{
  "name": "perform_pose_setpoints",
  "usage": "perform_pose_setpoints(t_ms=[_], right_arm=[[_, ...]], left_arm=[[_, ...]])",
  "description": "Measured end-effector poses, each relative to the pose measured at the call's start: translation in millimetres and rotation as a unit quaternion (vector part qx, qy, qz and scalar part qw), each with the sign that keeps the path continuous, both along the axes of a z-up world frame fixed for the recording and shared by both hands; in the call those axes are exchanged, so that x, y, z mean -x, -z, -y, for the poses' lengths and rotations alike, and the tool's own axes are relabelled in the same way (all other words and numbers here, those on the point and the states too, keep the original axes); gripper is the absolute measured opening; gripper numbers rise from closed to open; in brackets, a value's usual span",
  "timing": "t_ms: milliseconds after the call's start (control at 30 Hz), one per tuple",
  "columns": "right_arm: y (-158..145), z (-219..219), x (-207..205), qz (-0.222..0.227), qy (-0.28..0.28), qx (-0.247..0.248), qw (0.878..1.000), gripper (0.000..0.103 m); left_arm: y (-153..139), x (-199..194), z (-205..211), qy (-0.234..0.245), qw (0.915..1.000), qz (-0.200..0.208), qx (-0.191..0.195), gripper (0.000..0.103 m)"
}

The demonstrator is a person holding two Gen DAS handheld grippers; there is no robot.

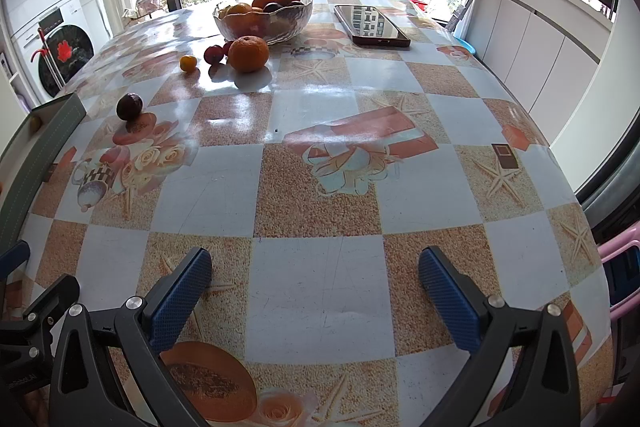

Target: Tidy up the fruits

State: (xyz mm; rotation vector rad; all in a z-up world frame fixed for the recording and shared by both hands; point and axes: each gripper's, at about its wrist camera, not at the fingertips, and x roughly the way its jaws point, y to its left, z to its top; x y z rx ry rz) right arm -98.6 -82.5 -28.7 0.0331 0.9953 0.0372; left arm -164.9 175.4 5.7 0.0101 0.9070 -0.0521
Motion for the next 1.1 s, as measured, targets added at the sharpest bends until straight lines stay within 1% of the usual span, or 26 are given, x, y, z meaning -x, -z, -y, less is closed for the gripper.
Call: perform_pose_setpoints(t_ms=[600,767,833,900,967,1033,1100], right_arm=[[0,0,0,0.0,0.0,0.0,1.0,0.103],[0,0,0,-0.003,-0.003,0.001,1.0,0.103],[-1,0,-7,-0.019,-0.012,0.001,1.0,0.103],[-2,0,-16,-0.05,-0.032,0.0,0.998,0.103],[-4,0,-30,-0.076,-0.053,-0.008,0.996,0.103],[-7,1,-45,-0.081,-0.066,-0.032,0.994,0.103],[-9,2,-62,-0.081,-0.064,-0.05,0.993,0.103]], left_arm=[[0,0,0,0.0,1.0,0.0,0.0,0.103],[-1,-1,-1,0.002,1.0,-0.007,0.0,0.103],[-3,-7,-1,0.008,0.9997,-0.022,-0.003,0.103],[-5,-18,0,0.014,0.9986,-0.05,-0.004,0.103],[-9,-33,2,0.019,0.9976,-0.066,-0.013,0.102],[-17,-48,3,0.014,0.9982,-0.055,-0.018,0.102],[-26,-67,4,0.007,0.9989,-0.043,-0.015,0.102]])
